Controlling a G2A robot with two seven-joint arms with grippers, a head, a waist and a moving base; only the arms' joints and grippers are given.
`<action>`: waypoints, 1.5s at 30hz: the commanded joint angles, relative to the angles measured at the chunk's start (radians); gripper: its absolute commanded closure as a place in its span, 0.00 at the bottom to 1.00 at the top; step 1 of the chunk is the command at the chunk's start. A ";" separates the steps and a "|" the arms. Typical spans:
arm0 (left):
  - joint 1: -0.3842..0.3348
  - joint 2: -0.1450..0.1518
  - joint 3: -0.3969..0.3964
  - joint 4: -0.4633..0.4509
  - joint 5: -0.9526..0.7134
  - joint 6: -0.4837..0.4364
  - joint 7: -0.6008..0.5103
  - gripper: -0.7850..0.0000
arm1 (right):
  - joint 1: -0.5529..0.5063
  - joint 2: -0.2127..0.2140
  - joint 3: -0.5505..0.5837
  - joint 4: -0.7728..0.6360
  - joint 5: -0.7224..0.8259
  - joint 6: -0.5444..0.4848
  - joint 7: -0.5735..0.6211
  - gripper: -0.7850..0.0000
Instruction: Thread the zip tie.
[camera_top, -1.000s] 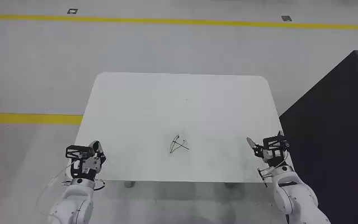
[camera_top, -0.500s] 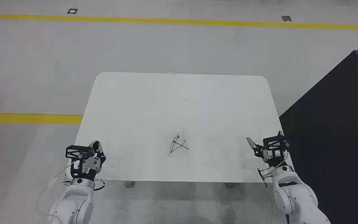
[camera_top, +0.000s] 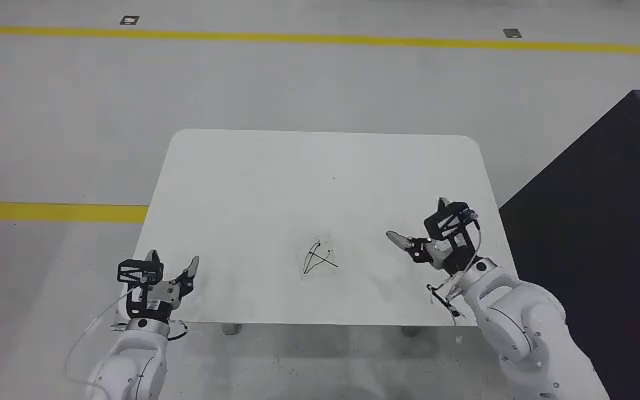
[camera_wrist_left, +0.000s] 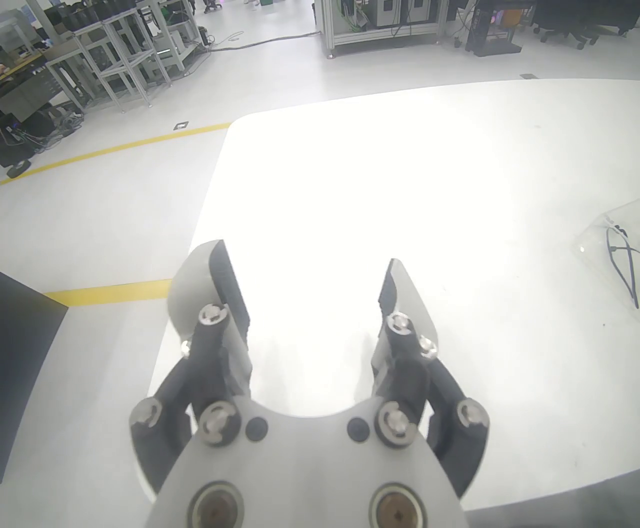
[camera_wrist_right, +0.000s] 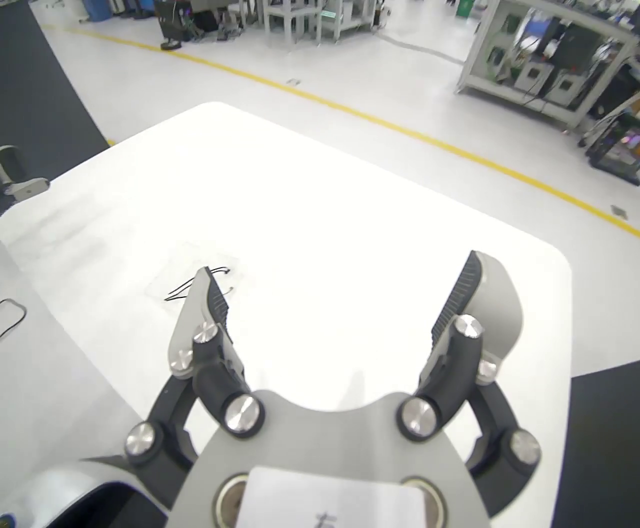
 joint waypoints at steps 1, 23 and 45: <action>0.000 0.000 0.000 0.000 0.000 0.000 0.000 0.00 | 0.119 -0.004 -0.058 0.038 0.043 0.020 0.205 0.00; 0.000 0.000 0.000 0.000 0.000 0.000 0.000 0.00 | 0.366 -0.022 -0.232 0.064 0.308 -0.041 0.479 0.00; 0.000 0.000 0.000 0.000 0.000 0.000 0.000 0.00 | 0.689 -0.085 -0.508 0.378 0.537 0.152 0.697 0.00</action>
